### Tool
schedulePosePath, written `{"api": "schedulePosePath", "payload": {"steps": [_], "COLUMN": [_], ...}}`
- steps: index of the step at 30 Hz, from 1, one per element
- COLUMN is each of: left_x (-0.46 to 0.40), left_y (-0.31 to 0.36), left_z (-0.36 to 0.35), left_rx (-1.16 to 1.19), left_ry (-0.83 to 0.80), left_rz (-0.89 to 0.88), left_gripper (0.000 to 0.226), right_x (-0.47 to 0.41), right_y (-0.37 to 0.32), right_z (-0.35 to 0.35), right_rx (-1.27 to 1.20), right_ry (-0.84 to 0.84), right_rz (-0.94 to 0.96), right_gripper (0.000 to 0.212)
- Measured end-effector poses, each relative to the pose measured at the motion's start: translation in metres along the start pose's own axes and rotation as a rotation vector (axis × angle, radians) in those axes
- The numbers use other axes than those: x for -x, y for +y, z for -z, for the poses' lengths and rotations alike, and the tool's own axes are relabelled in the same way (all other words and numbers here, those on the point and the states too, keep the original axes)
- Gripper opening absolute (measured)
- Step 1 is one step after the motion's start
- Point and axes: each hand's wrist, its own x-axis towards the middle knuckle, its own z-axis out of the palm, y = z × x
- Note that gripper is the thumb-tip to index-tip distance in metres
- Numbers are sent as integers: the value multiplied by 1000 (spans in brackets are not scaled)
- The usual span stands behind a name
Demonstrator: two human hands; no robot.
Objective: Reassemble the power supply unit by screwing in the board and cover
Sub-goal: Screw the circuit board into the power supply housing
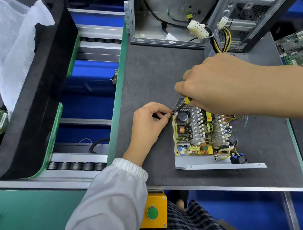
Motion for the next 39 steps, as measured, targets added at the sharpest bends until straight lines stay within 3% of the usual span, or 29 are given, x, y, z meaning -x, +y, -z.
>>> {"api": "schedulePosePath", "payload": {"steps": [26,39], "left_x": [1,0], "left_y": [2,2], "left_z": [-1,-1], "left_rx": [-10,-22], "left_ry": [-11,-20], "left_rz": [-9,-2], "left_gripper": [9,10], "right_x": [4,5], "right_y": [3,1], "right_z": [-6,-8], "right_rx": [-94,-26], "right_ry": [35,28], "right_rz": [13,4], "right_gripper": [13,11]}}
